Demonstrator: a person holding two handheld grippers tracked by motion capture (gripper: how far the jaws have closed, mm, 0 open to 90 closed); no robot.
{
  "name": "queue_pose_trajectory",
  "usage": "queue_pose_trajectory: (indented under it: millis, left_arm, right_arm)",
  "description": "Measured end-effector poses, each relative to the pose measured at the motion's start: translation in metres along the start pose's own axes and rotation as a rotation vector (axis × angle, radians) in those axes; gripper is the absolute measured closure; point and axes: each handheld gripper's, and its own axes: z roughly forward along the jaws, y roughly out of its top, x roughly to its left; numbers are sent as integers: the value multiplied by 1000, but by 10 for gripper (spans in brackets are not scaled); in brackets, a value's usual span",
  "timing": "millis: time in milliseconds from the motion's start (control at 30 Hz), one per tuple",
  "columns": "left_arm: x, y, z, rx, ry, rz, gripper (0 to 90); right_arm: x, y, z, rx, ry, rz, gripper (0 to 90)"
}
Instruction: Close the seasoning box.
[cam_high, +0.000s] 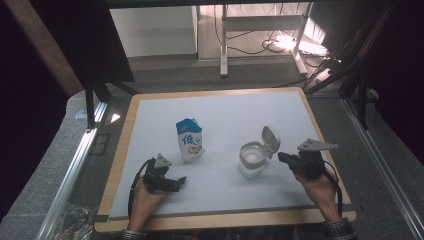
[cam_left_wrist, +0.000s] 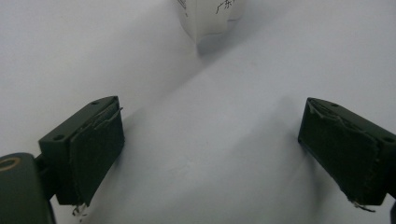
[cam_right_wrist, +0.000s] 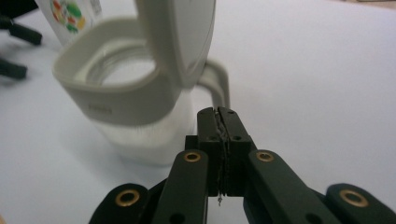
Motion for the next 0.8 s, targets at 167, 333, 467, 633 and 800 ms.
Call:
queue_pose_trajectory:
  millis: [167, 333, 467, 633, 800]
  left_arm:
    - [0, 0, 0, -4, 1, -4, 66]
    - [0, 0, 0, -5, 1, -4, 66]
    - [0, 0, 0, -5, 2, -4, 66]
    - [0, 0, 0, -4, 2, -2, 66]
    - [0, 0, 0, -1, 1, 1, 66]
  right_arm:
    - [-6, 18, -4, -43, 22, 13, 887]
    - [-1, 35, -3, -69, 70, -1, 886]
    - [4, 41, 3, -71, 106, -6, 886]
    - [11, 42, 10, -53, 131, -21, 874]
    - [10, 43, 9, -55, 120, -25, 837]
